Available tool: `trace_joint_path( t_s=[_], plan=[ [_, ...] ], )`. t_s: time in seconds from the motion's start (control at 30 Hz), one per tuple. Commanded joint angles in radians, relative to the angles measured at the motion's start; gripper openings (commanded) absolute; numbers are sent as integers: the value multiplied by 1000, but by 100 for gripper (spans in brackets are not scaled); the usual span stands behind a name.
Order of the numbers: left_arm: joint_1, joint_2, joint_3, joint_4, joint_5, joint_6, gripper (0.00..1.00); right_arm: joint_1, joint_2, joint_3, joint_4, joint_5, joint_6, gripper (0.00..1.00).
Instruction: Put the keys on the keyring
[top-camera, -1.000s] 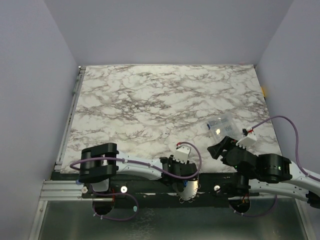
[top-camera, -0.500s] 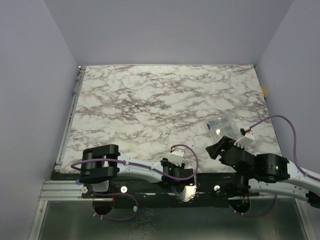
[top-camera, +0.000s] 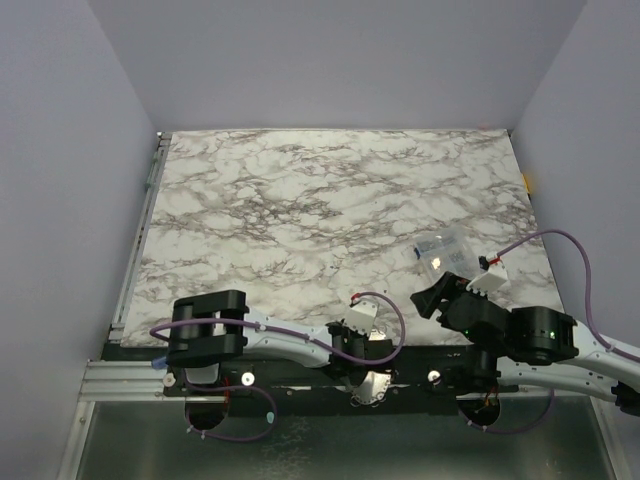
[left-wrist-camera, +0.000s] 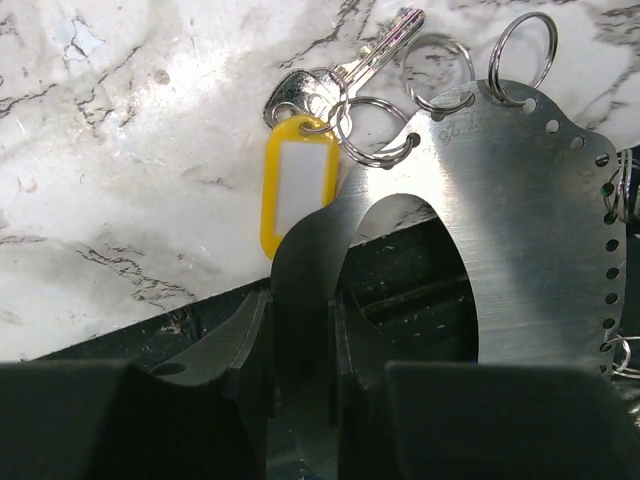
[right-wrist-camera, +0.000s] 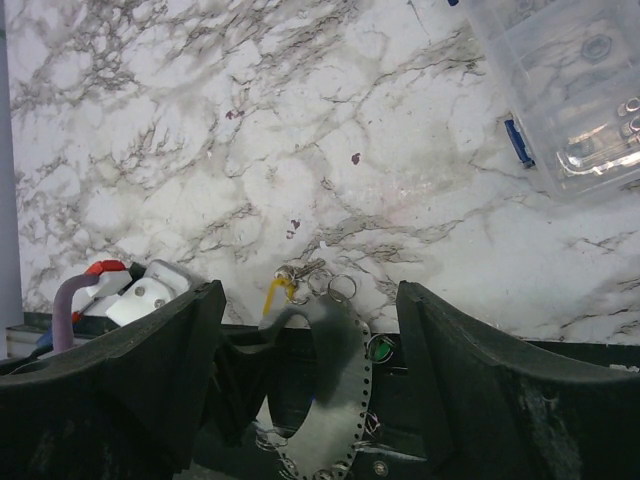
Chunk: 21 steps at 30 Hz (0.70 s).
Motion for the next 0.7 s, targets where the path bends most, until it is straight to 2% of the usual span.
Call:
trace_joint_path(
  t_s=[0.0,0.13,0.3,0.5,0.67],
  plan=[
    [12,-89,42,3,-14,67,0,1,-4,-3,-5,32,0,79],
    [58,-182,49,-3,-21,136,0,1,-2,0,-6,38,-2,78],
    [179,-272,-3,28,-10,290,0,0,18,5,10,46,-14,78],
    [453,-355,-190,258,152,526,0,1,70,9,45,62,-29,78],
    [666,-297,-267,312,198,636,0,1,132,22,86,81,-66,78]
  ],
)
